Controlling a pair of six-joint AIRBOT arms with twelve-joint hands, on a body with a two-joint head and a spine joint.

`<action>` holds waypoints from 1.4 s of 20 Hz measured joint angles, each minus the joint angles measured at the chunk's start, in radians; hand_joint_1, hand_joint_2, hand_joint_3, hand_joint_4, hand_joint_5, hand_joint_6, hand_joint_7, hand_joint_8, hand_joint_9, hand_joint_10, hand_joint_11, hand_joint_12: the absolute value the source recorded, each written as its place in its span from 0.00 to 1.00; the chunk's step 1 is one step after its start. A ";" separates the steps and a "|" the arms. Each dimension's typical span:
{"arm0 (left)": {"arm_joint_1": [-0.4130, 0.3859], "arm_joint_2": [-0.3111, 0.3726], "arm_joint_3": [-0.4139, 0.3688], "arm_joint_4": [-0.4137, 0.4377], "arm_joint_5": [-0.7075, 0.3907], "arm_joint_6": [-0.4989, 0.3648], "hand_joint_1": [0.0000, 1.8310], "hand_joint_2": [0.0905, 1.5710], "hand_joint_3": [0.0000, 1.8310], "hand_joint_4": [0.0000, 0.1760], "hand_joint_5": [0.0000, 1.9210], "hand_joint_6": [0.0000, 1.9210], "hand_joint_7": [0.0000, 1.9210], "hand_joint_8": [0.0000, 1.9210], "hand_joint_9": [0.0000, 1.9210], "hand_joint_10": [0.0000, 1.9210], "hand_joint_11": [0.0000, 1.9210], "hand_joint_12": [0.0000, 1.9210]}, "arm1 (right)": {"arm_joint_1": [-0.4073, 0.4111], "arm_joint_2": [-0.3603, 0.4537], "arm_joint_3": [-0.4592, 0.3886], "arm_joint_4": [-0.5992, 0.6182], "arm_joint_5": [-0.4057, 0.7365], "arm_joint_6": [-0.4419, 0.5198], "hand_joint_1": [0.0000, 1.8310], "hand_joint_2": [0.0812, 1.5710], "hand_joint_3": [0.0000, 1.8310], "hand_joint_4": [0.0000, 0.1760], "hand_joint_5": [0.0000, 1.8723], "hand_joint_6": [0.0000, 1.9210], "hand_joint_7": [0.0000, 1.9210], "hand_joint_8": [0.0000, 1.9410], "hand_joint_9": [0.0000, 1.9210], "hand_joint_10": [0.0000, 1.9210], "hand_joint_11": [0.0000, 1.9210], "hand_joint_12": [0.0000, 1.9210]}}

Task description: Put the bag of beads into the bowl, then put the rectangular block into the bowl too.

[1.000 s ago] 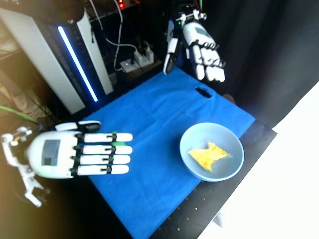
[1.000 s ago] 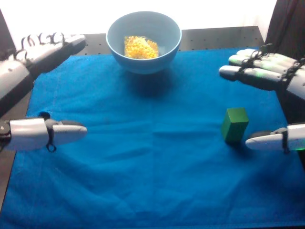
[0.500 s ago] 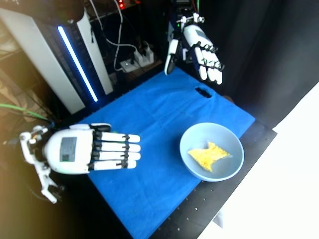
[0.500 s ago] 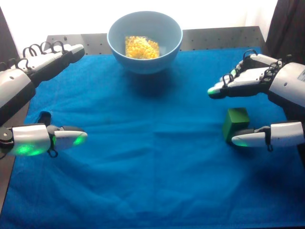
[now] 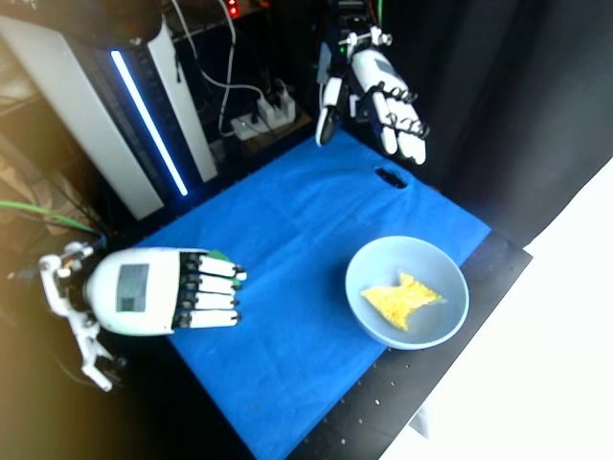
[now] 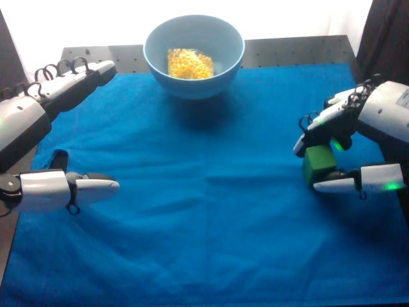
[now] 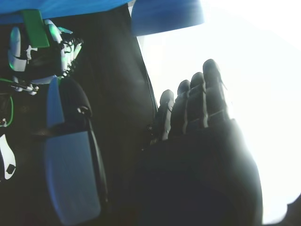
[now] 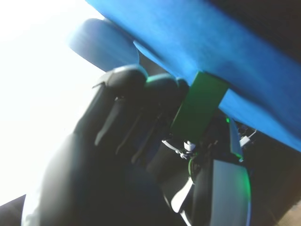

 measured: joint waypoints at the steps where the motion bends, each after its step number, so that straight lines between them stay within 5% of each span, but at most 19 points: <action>1: 0.000 -0.004 0.000 -0.006 0.000 0.000 0.46 0.56 0.00 0.32 0.02 0.00 0.05 0.01 0.04 0.01 0.00 0.20 | 0.030 0.000 0.002 -0.016 -0.011 -0.001 0.65 0.66 0.00 0.00 0.59 0.40 0.51 0.94 0.58 0.98 0.58 1.00; 2: 0.005 -0.004 0.000 -0.002 0.001 -0.002 0.46 0.56 0.00 0.40 0.03 0.00 0.06 0.01 0.04 0.01 0.00 0.20 | 0.066 0.000 0.002 -0.038 -0.014 -0.002 0.65 0.65 0.00 0.00 0.61 0.36 0.54 0.99 0.64 1.00 0.65 1.00; 5: 0.021 -0.009 0.000 0.000 -0.008 -0.018 0.44 0.56 0.00 0.49 0.03 0.00 0.06 0.00 0.04 0.00 0.00 0.19 | 0.188 -0.002 0.019 -0.111 0.008 0.000 0.64 0.67 0.00 0.00 0.57 0.43 0.57 0.50 0.54 0.67 0.47 0.84; 6: 0.021 -0.013 0.000 -0.006 -0.014 -0.020 0.45 0.56 0.00 0.51 0.03 0.00 0.06 0.00 0.03 0.00 0.00 0.12 | 0.219 -0.005 0.037 -0.122 0.016 0.002 0.64 0.66 0.00 0.00 0.58 0.42 0.52 0.65 0.49 0.82 0.45 0.95; 7: 0.023 -0.016 0.000 -0.008 -0.017 -0.020 0.44 0.56 0.00 0.49 0.02 0.00 0.06 0.00 0.04 0.00 0.00 0.13 | 0.251 -0.013 0.064 -0.123 0.021 0.003 0.68 0.68 0.00 0.00 0.56 0.35 0.54 0.59 0.52 0.68 0.46 0.83; 8: 0.023 -0.017 0.000 -0.008 -0.016 -0.020 0.44 0.55 0.00 0.42 0.02 0.00 0.06 0.00 0.04 0.00 0.00 0.15 | 0.289 -0.038 0.105 -0.097 0.027 0.000 0.69 0.69 0.00 0.00 0.58 0.28 0.51 0.65 0.49 0.72 0.43 0.89; 11: 0.023 -0.021 0.000 0.000 -0.023 -0.023 0.44 0.55 0.00 0.37 0.01 0.00 0.05 0.00 0.03 0.00 0.00 0.17 | 0.385 -0.140 0.209 -0.095 -0.022 0.000 0.70 0.65 0.00 0.00 0.61 0.28 0.61 0.46 0.57 0.50 0.47 0.74; 14: 0.023 -0.029 0.010 0.019 -0.019 -0.036 0.45 0.56 0.00 0.39 0.00 0.00 0.04 0.00 0.02 0.00 0.00 0.06 | 0.456 -0.248 0.315 -0.104 -0.094 0.001 0.70 0.65 0.00 0.00 0.59 0.30 0.63 0.42 0.63 0.50 0.53 0.73; 16: 0.007 -0.034 0.026 0.020 -0.016 -0.040 0.45 0.56 0.00 0.39 0.01 0.00 0.05 0.00 0.02 0.00 0.00 0.01 | 0.508 -0.328 0.409 -0.112 -0.175 0.001 0.64 0.66 0.00 0.00 0.58 0.42 0.68 0.28 0.65 0.53 0.55 0.75; 18: -0.037 -0.059 0.054 0.019 -0.005 -0.046 0.44 0.55 0.00 0.63 0.03 0.00 0.06 0.00 0.03 0.00 0.00 0.08 | 0.568 -0.400 0.507 -0.192 -0.277 0.002 0.64 0.67 0.00 0.00 0.57 0.43 0.71 0.23 0.65 0.54 0.56 0.75; 19: -0.061 -0.074 0.069 0.034 0.001 -0.048 0.44 0.55 0.00 0.62 0.03 0.00 0.06 0.00 0.03 0.00 0.00 0.09 | 0.590 -0.430 0.545 -0.212 -0.323 0.001 0.71 0.64 0.00 0.00 0.62 0.24 0.65 0.38 0.68 0.38 0.56 0.65; 20: -0.085 -0.094 0.085 0.055 0.007 -0.051 0.43 0.56 0.00 0.65 0.04 0.00 0.06 0.00 0.03 0.00 0.00 0.05 | 0.601 -0.456 0.573 -0.222 -0.351 0.002 0.55 0.61 0.00 0.00 0.47 0.07 0.55 0.15 0.56 0.23 0.41 0.60; 21: -0.098 -0.108 0.094 0.069 0.016 -0.054 0.43 0.56 0.00 0.65 0.04 0.00 0.06 0.00 0.03 0.00 0.00 0.05 | 0.602 -0.470 0.588 -0.225 -0.362 0.002 0.55 0.61 0.00 0.00 0.47 0.07 0.55 0.15 0.56 0.23 0.41 0.60; 22: -0.117 -0.129 0.109 0.086 0.023 -0.068 0.43 0.56 0.00 0.67 0.04 0.00 0.05 0.00 0.02 0.00 0.00 0.01 | 0.602 -0.484 0.599 -0.235 -0.386 0.002 0.51 0.58 0.00 0.09 0.32 0.01 0.48 0.04 0.48 0.11 0.31 0.53; 23: -0.126 -0.139 0.113 0.094 0.029 -0.071 0.42 0.56 0.00 0.69 0.05 0.00 0.06 0.01 0.02 0.00 0.01 0.01 | 0.599 -0.490 0.599 -0.244 -0.402 0.002 0.39 0.52 0.00 0.82 0.08 0.00 0.20 0.01 0.21 0.03 0.06 0.44; 24: -0.133 -0.141 0.113 0.103 0.032 -0.072 0.40 0.56 0.00 0.72 0.06 0.00 0.08 0.01 0.03 0.00 0.01 0.02 | 0.597 -0.491 0.599 -0.249 -0.409 0.002 0.28 0.48 0.00 0.99 0.00 0.00 0.02 0.00 0.02 0.00 0.00 0.14; 26: -0.135 -0.141 0.113 0.101 0.029 -0.073 0.40 0.56 0.00 0.76 0.06 0.00 0.08 0.01 0.03 0.00 0.01 0.02 | 0.598 -0.490 0.599 -0.239 -0.403 0.002 0.26 0.48 0.00 1.00 0.00 0.00 0.00 0.00 0.00 0.00 0.00 0.04; 27: -0.135 -0.141 0.113 0.095 0.030 -0.073 0.39 0.57 0.00 0.56 0.06 0.00 0.09 0.00 0.04 0.00 0.00 0.09 | 0.598 -0.486 0.590 -0.231 -0.396 0.002 0.25 0.50 0.01 1.00 0.00 0.00 0.00 0.00 0.00 0.00 0.00 0.01; 28: -0.134 -0.141 0.113 0.091 0.029 -0.072 0.38 0.57 0.00 0.53 0.06 0.00 0.09 0.00 0.05 0.00 0.00 0.11 | 0.598 -0.480 0.580 -0.233 -0.396 0.002 0.25 0.51 0.01 1.00 0.00 0.00 0.00 0.00 0.00 0.00 0.00 0.00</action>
